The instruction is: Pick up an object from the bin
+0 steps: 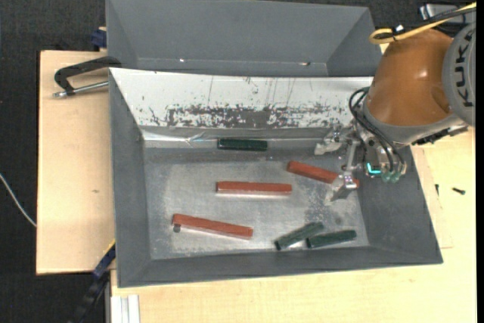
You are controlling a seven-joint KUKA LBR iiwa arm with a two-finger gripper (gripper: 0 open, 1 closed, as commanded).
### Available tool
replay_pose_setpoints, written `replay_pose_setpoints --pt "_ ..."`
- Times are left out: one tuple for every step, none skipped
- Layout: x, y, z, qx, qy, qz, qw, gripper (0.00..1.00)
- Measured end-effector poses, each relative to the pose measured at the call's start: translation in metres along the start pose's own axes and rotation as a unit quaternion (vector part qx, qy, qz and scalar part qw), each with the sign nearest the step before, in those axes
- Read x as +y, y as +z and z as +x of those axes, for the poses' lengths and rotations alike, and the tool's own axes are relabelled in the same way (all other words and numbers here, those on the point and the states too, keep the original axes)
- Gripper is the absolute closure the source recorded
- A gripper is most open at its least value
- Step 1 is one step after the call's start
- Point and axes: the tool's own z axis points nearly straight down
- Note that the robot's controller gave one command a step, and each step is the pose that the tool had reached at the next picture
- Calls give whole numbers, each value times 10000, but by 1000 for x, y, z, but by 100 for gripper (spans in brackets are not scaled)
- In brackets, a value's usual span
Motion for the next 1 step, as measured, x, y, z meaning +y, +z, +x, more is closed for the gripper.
replay_pose_setpoints --pt "0 -4 -1 -32 -4 3 10000 0"
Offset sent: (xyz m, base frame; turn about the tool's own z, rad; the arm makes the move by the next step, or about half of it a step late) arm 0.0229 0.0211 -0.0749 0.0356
